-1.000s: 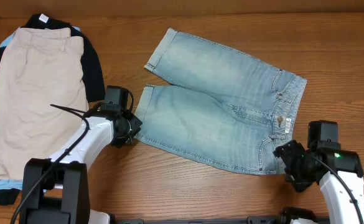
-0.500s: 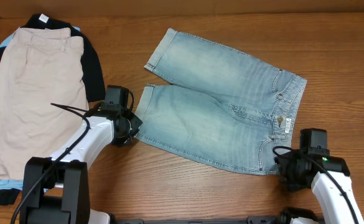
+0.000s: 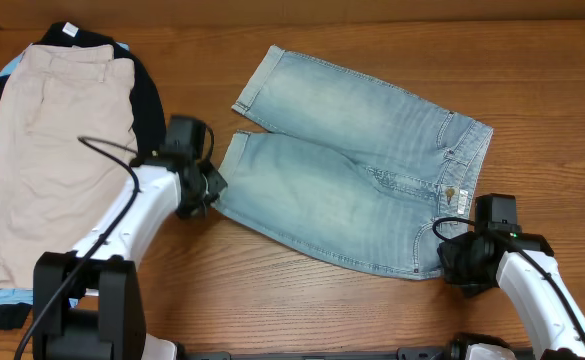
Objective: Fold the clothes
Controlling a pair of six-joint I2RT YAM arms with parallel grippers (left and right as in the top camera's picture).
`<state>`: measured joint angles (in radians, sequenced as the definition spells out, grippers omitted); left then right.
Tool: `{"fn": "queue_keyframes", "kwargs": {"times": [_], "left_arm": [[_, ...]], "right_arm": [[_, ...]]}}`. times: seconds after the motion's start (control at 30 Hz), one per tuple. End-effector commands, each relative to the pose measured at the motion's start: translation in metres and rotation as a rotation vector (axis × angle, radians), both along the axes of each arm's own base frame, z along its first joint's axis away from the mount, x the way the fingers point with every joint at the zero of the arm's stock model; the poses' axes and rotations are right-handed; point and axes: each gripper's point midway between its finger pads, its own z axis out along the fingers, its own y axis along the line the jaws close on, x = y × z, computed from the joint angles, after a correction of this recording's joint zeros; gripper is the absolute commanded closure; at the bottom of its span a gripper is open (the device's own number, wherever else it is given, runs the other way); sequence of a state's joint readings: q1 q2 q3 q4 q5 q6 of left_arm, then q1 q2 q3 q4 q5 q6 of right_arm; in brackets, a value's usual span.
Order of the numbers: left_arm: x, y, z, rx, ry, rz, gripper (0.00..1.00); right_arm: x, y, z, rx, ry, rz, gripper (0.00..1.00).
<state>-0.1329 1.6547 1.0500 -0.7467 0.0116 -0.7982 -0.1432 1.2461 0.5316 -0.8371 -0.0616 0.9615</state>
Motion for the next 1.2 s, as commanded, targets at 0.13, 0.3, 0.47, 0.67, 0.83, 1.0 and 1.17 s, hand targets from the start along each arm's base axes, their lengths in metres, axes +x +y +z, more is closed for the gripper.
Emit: {"fn": "queue_keyframes", "kwargs": {"times": [0.13, 0.3, 0.47, 0.67, 0.83, 1.0, 1.17], "left_arm": [[0.048, 0.048, 0.104, 0.134, -0.119, -0.040, 0.96], [0.046, 0.055, 0.158, 0.158, -0.138, -0.097, 0.96], [0.036, 0.054, 0.190, 0.168, -0.139, -0.137, 0.96], [0.049, 0.048, 0.194, 0.161, -0.183, -0.155, 0.96], [0.080, 0.023, 0.197, 0.153, -0.286, -0.205, 0.96], [0.123, -0.013, 0.187, 0.171, -0.386, -0.290, 0.96], [0.162, -0.047, 0.157, 0.176, -0.436, -0.342, 0.96]], "right_arm": [[0.017, 0.006, 0.067, 0.010, -0.074, 0.168, 0.96], [0.012, 0.007, 0.129, -0.014, -0.163, 0.203, 0.96], [-0.014, 0.010, 0.156, -0.023, -0.206, 0.203, 0.96], [-0.019, 0.009, 0.160, -0.036, -0.224, 0.201, 0.96], [0.001, -0.002, 0.155, -0.088, -0.229, 0.186, 0.96], [0.025, -0.016, 0.141, -0.126, -0.192, 0.168, 0.96], [0.052, -0.031, 0.131, -0.169, -0.203, 0.161, 0.96]]}}
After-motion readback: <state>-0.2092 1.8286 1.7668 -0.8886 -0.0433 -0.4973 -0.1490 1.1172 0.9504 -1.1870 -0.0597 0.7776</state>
